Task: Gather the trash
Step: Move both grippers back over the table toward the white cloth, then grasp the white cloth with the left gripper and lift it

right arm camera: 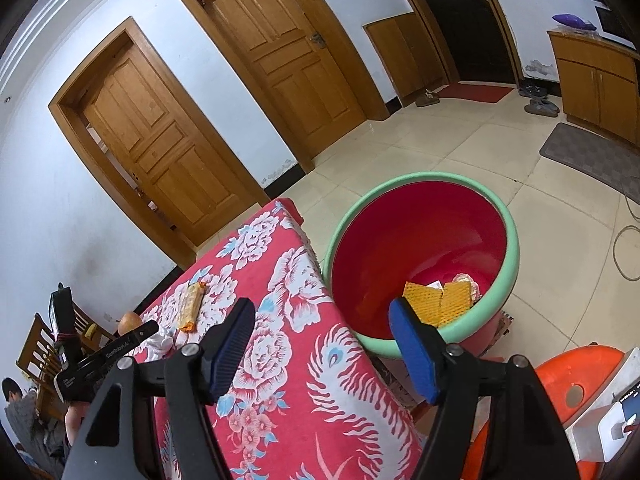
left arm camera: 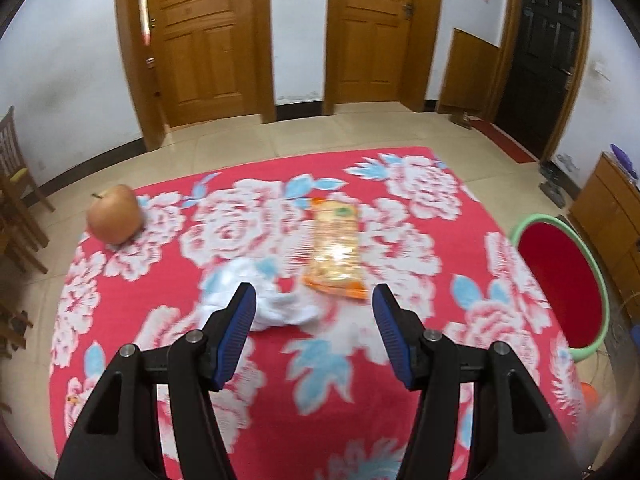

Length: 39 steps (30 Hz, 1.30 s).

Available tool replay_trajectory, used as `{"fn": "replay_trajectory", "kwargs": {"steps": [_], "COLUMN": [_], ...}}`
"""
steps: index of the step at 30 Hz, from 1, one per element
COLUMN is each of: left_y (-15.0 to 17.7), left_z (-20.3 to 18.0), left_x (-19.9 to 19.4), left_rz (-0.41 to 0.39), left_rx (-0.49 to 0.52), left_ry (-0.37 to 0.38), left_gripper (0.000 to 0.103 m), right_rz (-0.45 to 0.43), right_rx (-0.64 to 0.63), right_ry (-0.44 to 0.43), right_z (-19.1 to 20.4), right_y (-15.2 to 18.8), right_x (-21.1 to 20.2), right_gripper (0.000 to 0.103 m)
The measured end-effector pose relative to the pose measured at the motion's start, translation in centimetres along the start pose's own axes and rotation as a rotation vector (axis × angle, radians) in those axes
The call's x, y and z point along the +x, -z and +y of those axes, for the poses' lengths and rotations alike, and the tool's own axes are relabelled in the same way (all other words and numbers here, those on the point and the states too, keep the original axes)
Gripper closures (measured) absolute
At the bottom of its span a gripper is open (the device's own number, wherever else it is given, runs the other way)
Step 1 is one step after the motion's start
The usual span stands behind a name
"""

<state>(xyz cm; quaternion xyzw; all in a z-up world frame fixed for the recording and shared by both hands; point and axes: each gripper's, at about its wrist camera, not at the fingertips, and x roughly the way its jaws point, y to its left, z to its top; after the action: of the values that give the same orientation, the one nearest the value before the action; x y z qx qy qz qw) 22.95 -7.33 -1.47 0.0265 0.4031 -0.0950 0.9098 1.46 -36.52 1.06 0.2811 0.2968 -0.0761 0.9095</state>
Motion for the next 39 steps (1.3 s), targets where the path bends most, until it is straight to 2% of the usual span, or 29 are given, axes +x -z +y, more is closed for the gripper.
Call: {"fn": "replay_trajectory", "kwargs": {"steps": [7,11,20,21,22,26,28,32,39], "left_y": [-0.1,0.1,1.4,1.5,1.5,1.6,1.4,1.4,2.0], "left_z": [3.2,4.4,4.7,4.7,4.7,5.3,5.8,7.4,11.9], "left_x": [2.0,3.6,5.0,5.0,5.0,4.4,3.8,2.7,2.3], "left_rz": [0.032,0.074,0.090,0.083,0.079,0.078,0.072,0.062,0.049], "left_rx": [-0.061,-0.104,-0.120,-0.120,-0.118,-0.130,-0.146,-0.177,-0.294], "left_ry": [-0.040,-0.015,-0.020,-0.018,-0.015,0.022,0.024,-0.025,-0.102], "left_gripper": [0.042,0.042,0.043,0.046,0.058,0.071,0.071,0.071,0.071], "right_rz": [0.014,0.006,0.021,0.024,0.025,0.038,0.044,0.053,0.104], "right_rx": [-0.031,-0.077,-0.169,-0.176,-0.183,-0.208,-0.220,-0.271,-0.309], "right_ry": [0.008,0.019,0.007,0.006,0.006,-0.014,-0.027,-0.044,-0.097], "right_z": [1.4,2.6,6.0,6.2,6.5,8.0,8.8,11.1,15.2], "right_y": [-0.1,-0.7,-1.5,-1.5,-1.6,-1.7,-1.7,-1.4,-0.6], "right_x": [0.6,0.7,0.2,0.1,0.1,-0.1,-0.2,0.1,2.0], "right_gripper": [0.031,0.031,0.031,0.031,0.031,0.031,0.031,0.031,0.031]}}
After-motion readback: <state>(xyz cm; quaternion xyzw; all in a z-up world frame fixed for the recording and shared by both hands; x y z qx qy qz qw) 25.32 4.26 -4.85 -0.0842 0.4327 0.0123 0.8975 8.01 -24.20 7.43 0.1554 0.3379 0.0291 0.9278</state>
